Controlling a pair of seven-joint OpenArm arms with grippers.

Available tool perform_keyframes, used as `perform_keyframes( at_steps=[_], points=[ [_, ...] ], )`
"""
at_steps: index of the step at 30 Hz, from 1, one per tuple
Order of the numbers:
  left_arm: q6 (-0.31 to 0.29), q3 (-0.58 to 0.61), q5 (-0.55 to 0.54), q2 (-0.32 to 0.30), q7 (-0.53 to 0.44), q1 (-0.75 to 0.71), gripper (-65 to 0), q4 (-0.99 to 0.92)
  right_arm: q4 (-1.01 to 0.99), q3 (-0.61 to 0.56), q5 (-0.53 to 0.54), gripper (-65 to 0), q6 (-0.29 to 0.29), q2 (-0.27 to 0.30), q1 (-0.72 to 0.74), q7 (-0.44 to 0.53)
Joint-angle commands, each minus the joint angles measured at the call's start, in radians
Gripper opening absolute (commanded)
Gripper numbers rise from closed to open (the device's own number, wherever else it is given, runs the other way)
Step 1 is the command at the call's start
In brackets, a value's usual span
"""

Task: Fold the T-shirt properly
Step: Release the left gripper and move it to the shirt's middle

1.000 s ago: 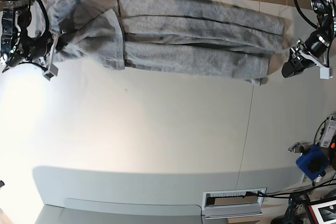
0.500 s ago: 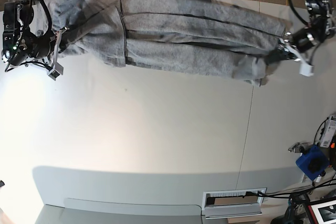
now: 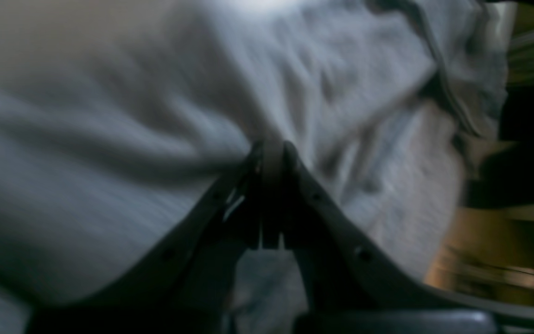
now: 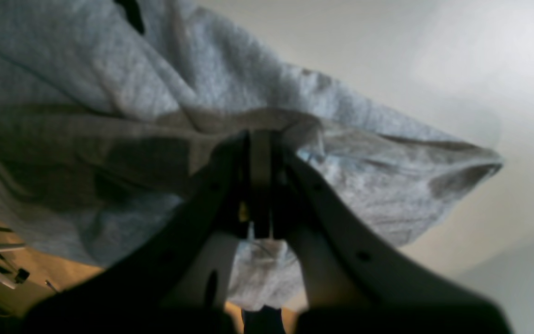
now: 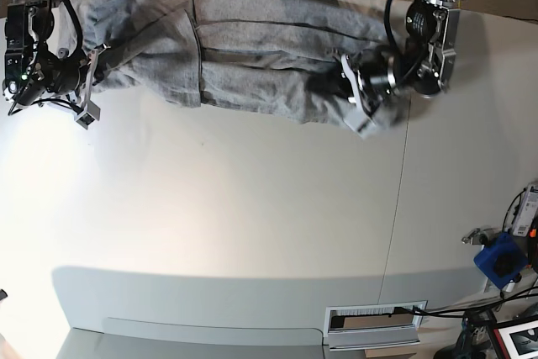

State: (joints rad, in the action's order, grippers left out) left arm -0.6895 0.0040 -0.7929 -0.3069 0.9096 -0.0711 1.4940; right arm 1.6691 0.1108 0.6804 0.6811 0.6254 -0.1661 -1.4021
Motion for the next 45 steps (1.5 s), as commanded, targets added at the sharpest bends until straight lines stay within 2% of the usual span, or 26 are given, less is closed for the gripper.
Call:
perform_keyframes(
  at_steps=[1, 4, 7, 10, 12, 14, 15, 16, 18, 22, 26, 28, 33, 36, 40, 45],
  points=[
    [0.008, -0.017, 0.007, -0.012, -0.02, 0.016, -65.0, 0.042, 0.014, 0.009, 0.006, -65.0, 0.002, 0.02, 0.011, 0.006],
    [0.027, -0.057, 0.06, -0.023, -0.02, 0.016, -65.0, 0.09, 0.014, 0.009, 0.007, -65.0, 0.002, 0.02, 0.011, 0.006],
    [0.027, -0.09, 0.065, -0.061, -0.029, 0.013, -65.0, 0.092, 0.014, 0.009, 0.006, -65.0, 0.002, 0.02, 0.011, 0.006],
    [0.029, -0.133, 0.127, -0.098, -0.059, 0.013, -65.0, 0.092, 0.014, 0.009, 0.007, -65.0, 0.002, 0.02, 0.011, 0.006],
    [0.074, -0.169, 0.142, -0.113, -0.08, 0.013, -65.0, 0.092, 0.014, 0.009, 0.007, -65.0, 0.002, 0.02, 0.011, 0.006],
    [0.065, -0.196, 0.066, -0.114, -0.071, 0.013, -65.0, 0.092, 0.014, 0.009, 0.007, -65.0, 0.002, 0.02, 0.011, 0.006],
    [0.033, -0.198, -0.006, -0.113, -0.045, 0.013, -65.0, 0.093, 0.014, 0.009, 0.007, -65.0, 0.002, 0.02, 0.011, 0.006],
    [-0.004, -0.196, -0.074, -0.103, -0.009, 0.013, -65.0, 0.095, 0.014, 0.009, 0.007, -65.0, 0.002, 0.02, 0.011, 0.006],
    [-0.009, -0.173, -0.16, -0.064, 0.058, 0.013, -65.0, 0.099, 0.014, 0.009, 0.007, -65.0, 0.002, 0.02, 0.011, 0.006],
    [-0.009, 0.003, -0.146, 0.015, 0.078, 0.019, -65.0, 0.099, 0.014, 0.009, 0.007, -65.0, 0.002, 0.02, 0.011, 0.006],
    [-0.009, 0.239, -0.041, 0.085, 0.074, 0.068, -65.0, 0.099, 0.014, 0.009, 0.007, -65.0, 0.002, 0.02, 0.011, 0.006],
    [-0.009, 0.339, 0.038, 0.127, 0.04, 0.105, -65.0, 0.099, 0.014, 0.009, 0.007, -65.0, 0.002, 0.02, 0.011, 0.006],
    [0.09, 0.519, 0.258, 0.245, -0.029, 0.189, -65.0, 0.09, 0.014, 0.009, 0.007, -65.0, 0.002, 0.02, 0.011, 0.006],
    [0.132, 0.603, 0.354, 0.306, -0.066, 0.224, -65.0, 0.065, 0.014, 0.009, 0.007, -65.0, 0.002, 0.02, 0.011, 0.006],
    [0.157, 0.673, 0.461, 0.361, -0.149, 0.268, -65.0, -0.04, 0.014, 0.009, 0.007, -65.0, 0.002, 0.02, 0.011, 0.006],
    [0.173, 0.688, 0.513, 0.394, -0.239, 0.319, -65.0, -0.234, 0.014, 0.009, 0.007, -65.0, 0.002, 0.02, 0.011, 0.006]
  ],
)
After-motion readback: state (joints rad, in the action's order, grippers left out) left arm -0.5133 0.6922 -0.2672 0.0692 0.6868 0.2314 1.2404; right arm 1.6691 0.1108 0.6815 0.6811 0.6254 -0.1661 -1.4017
